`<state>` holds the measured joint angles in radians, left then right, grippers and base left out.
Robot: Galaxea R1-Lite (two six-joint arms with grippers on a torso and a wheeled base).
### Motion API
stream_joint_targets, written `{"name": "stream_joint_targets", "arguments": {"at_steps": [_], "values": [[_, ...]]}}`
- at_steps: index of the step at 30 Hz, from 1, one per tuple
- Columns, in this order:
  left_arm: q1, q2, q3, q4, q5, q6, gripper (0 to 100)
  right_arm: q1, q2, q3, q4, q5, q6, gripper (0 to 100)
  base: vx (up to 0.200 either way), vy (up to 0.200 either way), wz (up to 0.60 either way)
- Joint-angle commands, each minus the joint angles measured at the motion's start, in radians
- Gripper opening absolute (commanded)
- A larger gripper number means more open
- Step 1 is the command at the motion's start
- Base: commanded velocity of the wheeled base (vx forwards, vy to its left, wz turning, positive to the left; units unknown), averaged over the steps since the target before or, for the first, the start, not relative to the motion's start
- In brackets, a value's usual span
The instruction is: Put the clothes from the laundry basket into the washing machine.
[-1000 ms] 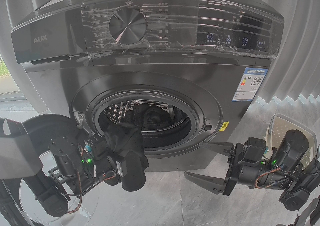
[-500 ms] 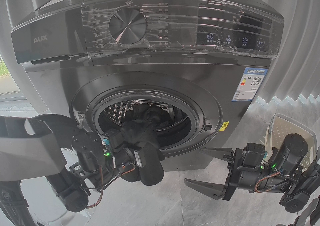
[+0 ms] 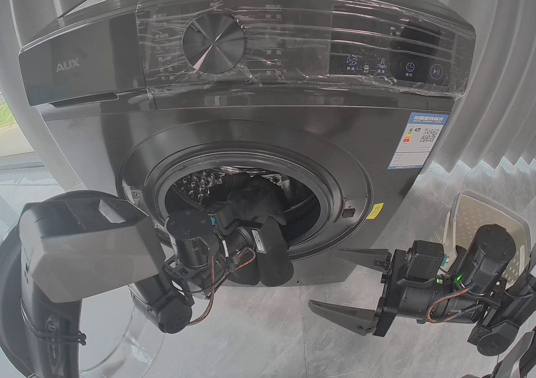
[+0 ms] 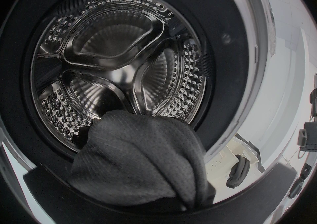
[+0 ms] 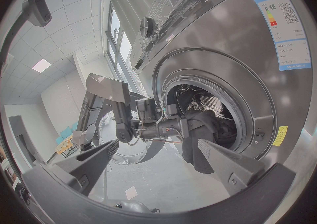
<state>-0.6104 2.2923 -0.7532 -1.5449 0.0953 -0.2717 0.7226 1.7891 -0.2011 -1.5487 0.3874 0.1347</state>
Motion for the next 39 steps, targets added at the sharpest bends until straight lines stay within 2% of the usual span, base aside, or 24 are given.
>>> {"name": "stream_joint_targets", "arguments": {"at_steps": [1,5,10,18,22,28,39], "values": [[0.028,0.104,-0.101,0.000,0.003,-0.009,0,0.001,0.001,0.000,-0.001,0.001,0.000,100,0.000,0.000,0.00],[0.061,0.136,-0.193,0.008,0.001,-0.017,0,0.000,0.001,0.000,-0.001,0.001,0.000,100,0.000,0.000,0.00],[0.074,0.150,-0.284,0.057,0.001,-0.067,0,0.000,0.003,0.000,-0.001,0.001,0.000,100,0.000,0.000,0.00],[0.078,0.153,-0.443,0.195,0.001,-0.104,0,-0.002,0.001,-0.001,-0.001,0.001,-0.001,100,0.000,0.000,0.00],[0.092,0.168,-0.523,0.269,0.001,-0.115,0,-0.002,0.001,-0.003,-0.001,0.001,-0.001,100,0.000,0.000,0.00],[0.130,0.205,-0.646,0.339,0.003,-0.113,0,-0.006,-0.002,-0.004,-0.001,0.001,-0.001,100,0.000,0.000,0.00],[0.133,0.205,-0.647,0.347,0.000,-0.113,0,-0.003,-0.002,-0.006,-0.001,0.001,-0.001,100,0.000,0.000,0.00]]}}
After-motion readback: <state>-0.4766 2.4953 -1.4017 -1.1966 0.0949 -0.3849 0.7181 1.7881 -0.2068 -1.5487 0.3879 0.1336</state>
